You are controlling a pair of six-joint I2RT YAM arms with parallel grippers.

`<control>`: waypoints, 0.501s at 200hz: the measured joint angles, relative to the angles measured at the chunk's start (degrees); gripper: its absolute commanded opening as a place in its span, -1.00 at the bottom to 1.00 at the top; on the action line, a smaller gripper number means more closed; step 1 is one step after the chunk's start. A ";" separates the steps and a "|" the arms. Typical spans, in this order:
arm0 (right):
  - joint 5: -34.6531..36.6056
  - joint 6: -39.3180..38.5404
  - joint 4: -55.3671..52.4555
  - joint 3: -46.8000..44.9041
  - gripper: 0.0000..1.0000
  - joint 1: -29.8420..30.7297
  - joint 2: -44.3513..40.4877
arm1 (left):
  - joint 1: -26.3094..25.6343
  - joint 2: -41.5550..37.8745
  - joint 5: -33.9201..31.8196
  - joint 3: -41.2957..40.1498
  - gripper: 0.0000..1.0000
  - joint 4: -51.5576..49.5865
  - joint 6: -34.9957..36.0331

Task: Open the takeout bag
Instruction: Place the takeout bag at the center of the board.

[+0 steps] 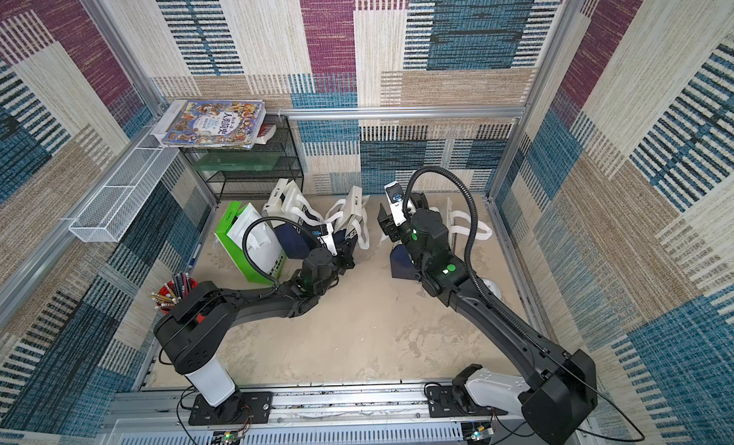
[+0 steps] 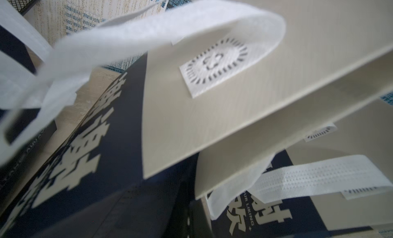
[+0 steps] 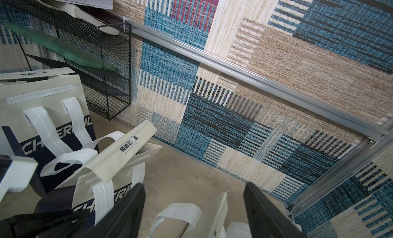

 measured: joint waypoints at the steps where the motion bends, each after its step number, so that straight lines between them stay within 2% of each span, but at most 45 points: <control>1: 0.00 0.00 0.00 0.00 0.54 0.00 0.00 | 0.00 0.00 0.02 -0.04 -1.00 0.02 -0.02; 100: 0.44 -1.05 0.31 -0.33 0.54 0.79 0.02 | -0.04 -5.90 1.86 -4.66 -1.00 -1.36 -3.58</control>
